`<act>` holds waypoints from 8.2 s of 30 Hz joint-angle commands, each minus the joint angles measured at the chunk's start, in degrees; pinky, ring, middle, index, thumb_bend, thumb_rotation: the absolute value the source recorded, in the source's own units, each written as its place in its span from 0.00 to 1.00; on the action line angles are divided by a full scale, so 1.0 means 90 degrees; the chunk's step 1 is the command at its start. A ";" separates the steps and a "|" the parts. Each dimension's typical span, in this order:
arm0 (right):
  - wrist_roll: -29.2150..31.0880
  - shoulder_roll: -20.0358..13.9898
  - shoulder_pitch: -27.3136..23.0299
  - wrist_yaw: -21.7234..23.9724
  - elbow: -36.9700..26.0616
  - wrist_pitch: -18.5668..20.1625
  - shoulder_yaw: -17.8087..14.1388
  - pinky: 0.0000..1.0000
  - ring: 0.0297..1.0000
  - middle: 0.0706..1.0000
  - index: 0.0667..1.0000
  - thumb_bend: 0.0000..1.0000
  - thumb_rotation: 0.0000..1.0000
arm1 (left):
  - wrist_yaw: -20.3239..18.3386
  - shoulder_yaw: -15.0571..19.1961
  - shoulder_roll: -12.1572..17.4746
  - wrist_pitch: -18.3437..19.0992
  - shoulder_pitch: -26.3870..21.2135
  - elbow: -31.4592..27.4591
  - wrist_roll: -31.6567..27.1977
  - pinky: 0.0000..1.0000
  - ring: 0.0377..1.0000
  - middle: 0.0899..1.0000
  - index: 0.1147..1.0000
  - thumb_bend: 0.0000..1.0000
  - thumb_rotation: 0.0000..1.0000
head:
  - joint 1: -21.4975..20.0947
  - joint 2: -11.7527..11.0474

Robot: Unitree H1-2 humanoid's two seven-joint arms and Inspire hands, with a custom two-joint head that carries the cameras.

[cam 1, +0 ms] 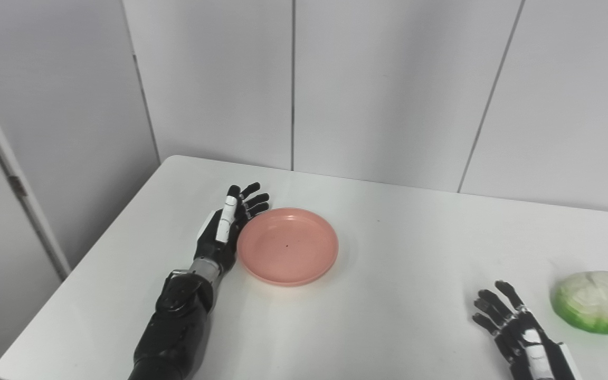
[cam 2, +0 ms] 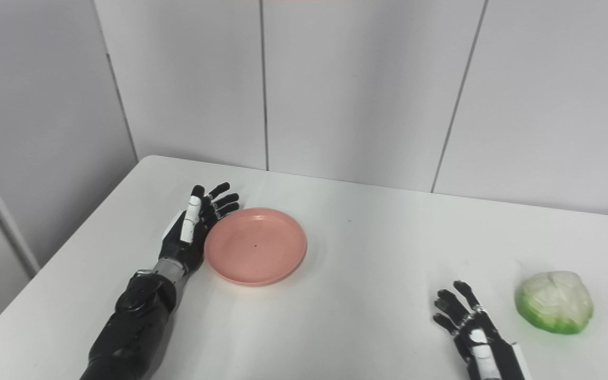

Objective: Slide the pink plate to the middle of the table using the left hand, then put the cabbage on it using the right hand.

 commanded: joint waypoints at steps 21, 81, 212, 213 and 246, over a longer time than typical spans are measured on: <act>-0.0932 0.0771 0.0193 -0.0838 -0.0713 0.1034 0.0514 0.86 0.85 0.84 0.90 0.88 0.84 | 0.0440 -0.0502 -0.0614 0.0331 0.0580 -0.0897 0.0765 1.00 0.88 0.77 0.78 0.98 0.94 | -0.1495 0.0237; -0.2455 0.1013 0.0114 -0.1373 -0.0498 -0.0014 0.0925 0.75 0.83 0.83 0.88 0.79 0.83 | 0.0624 -0.0865 -0.1182 0.1272 0.1620 -0.3013 0.0772 1.00 0.84 0.74 0.69 0.84 0.95 | -0.2990 0.0162; -0.6048 -0.4144 -0.4949 0.3895 0.2173 0.2409 0.2646 0.68 0.81 0.85 0.85 1.00 0.11 | 0.0428 -0.0812 -0.1296 0.1556 0.1660 -0.3176 0.0525 0.96 0.82 0.74 0.66 0.87 0.93 | -0.2725 -0.0015; -0.6064 -0.4139 -0.4950 0.3903 0.2202 0.2434 0.2650 0.68 0.80 0.83 0.85 1.00 0.10 | 0.0428 -0.0816 -0.1299 0.1554 0.1661 -0.3178 0.0527 0.96 0.82 0.74 0.66 0.87 0.93 | -0.2722 -0.0013; -0.6537 -0.4075 -0.4472 0.2937 0.2304 0.1878 0.2830 0.26 0.32 0.41 0.49 0.52 0.00 | 0.0428 -0.0828 -0.1288 0.1616 0.1676 -0.3218 0.0539 0.95 0.82 0.74 0.65 0.88 0.93 | -0.2685 0.0026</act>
